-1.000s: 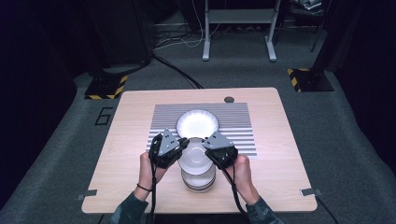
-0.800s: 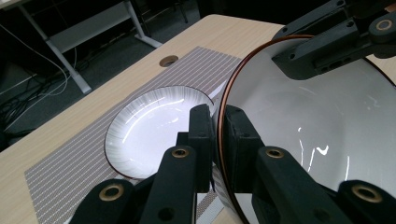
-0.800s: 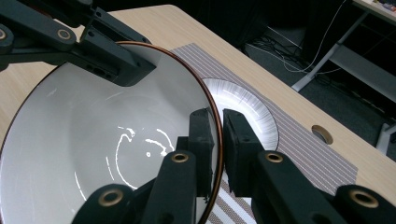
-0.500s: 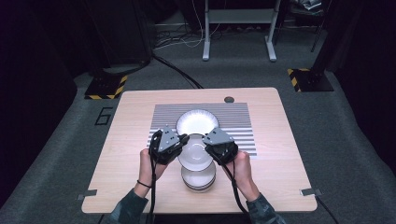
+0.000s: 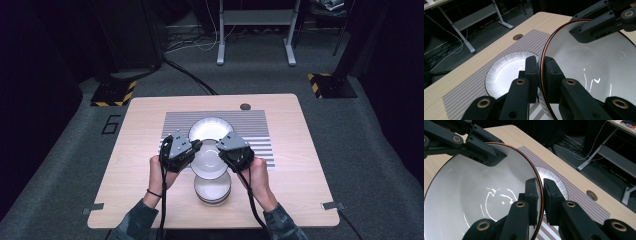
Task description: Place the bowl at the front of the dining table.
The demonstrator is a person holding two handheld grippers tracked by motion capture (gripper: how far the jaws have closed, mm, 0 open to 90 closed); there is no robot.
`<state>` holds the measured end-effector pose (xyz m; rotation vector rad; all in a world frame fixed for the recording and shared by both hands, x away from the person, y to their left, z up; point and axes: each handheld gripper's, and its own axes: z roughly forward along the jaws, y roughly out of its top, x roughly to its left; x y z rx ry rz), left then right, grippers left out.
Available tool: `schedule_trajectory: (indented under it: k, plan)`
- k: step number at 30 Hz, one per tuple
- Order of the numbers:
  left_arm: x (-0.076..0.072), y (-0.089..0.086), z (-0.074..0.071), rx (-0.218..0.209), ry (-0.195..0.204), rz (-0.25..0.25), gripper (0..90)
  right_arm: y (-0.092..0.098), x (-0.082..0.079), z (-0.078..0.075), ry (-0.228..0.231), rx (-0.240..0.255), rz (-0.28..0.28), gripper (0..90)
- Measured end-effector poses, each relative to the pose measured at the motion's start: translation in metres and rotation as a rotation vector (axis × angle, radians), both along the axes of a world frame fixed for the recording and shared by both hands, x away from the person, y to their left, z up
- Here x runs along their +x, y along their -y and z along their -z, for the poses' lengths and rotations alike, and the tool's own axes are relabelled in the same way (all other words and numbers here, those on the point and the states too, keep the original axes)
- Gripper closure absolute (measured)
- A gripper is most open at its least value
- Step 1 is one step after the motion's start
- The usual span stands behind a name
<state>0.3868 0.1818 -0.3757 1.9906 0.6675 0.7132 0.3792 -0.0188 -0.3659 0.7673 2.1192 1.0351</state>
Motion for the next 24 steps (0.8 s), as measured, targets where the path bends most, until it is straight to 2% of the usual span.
schedule_trajectory:
  k: [24]
  plan:
    - [0.018, 0.001, -0.01, 0.013, 0.011, -0.006, 82.5, -0.003, 0.018, -0.009, -0.004, -0.011, 0.019, 82.3]
